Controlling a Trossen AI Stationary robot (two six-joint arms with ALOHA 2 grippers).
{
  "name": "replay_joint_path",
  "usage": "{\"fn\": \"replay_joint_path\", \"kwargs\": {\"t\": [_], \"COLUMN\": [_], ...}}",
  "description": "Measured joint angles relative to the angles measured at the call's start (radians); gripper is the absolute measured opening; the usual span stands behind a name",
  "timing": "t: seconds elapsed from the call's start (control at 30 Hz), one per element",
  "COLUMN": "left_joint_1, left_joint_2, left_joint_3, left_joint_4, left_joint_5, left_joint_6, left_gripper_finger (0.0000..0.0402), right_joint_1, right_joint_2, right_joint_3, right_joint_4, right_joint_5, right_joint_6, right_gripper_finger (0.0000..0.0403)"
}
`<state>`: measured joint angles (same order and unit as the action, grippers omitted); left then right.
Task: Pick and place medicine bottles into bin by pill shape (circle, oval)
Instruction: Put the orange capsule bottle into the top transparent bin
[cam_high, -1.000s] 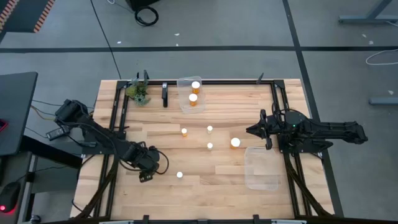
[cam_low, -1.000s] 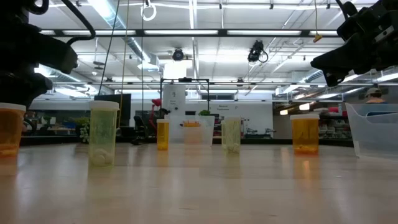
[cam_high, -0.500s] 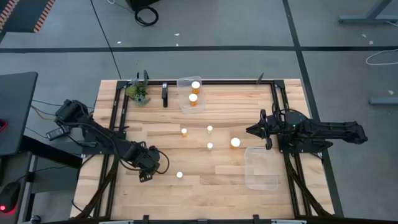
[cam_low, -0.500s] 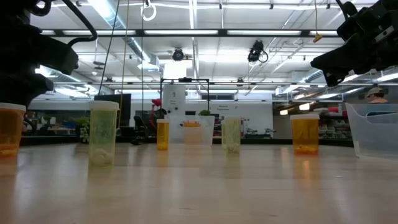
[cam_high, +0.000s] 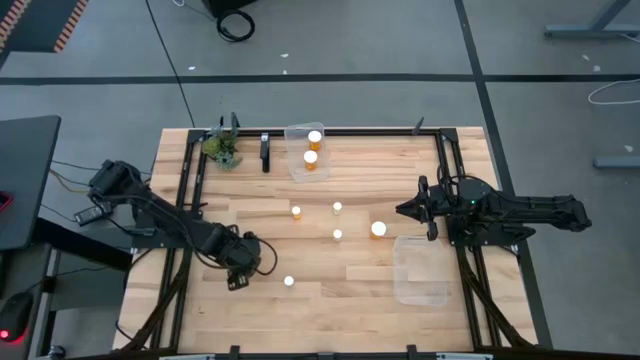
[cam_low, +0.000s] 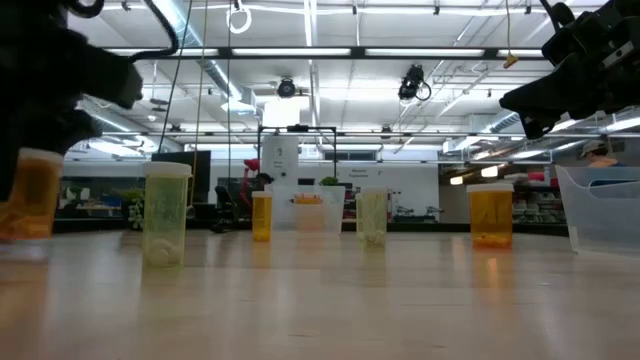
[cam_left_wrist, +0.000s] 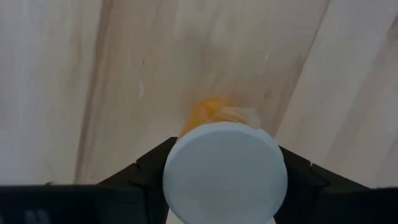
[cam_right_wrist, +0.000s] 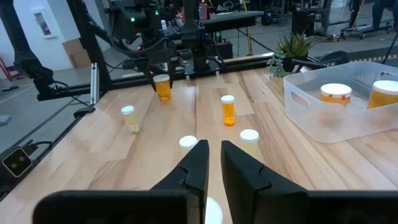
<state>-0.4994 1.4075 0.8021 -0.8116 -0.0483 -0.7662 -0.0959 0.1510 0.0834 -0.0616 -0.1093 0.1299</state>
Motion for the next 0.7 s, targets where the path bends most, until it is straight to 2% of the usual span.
{"fn": "replay_joint_path", "kwargs": {"t": [0.13, 0.37, 0.6, 0.7], "left_joint_1": [0.048, 0.168, 0.282, 0.331], "left_joint_2": [0.000, 0.000, 0.000, 0.000], "left_joint_3": [0.065, 0.144, 0.197, 0.217], "left_joint_4": [-0.060, -0.079, -0.079, -0.080], "left_joint_5": [0.000, -0.007, -0.008, -0.009], "left_joint_6": [0.071, 0.211, 0.369, 0.441], "left_gripper_finger": [0.0223, 0.0199, 0.0218, 0.0213], "right_joint_1": [0.000, 0.000, 0.000, 0.000], "right_joint_2": [0.000, 0.000, 0.000, 0.000], "right_joint_3": [0.000, 0.000, 0.000, 0.000], "right_joint_4": [0.000, 0.000, 0.000, 0.000], "right_joint_5": [0.000, 0.000, 0.000, 0.000], "right_joint_6": [0.000, 0.000, 0.000, 0.000], "right_gripper_finger": [0.0049, 0.0049, 0.0049, 0.0049]}}
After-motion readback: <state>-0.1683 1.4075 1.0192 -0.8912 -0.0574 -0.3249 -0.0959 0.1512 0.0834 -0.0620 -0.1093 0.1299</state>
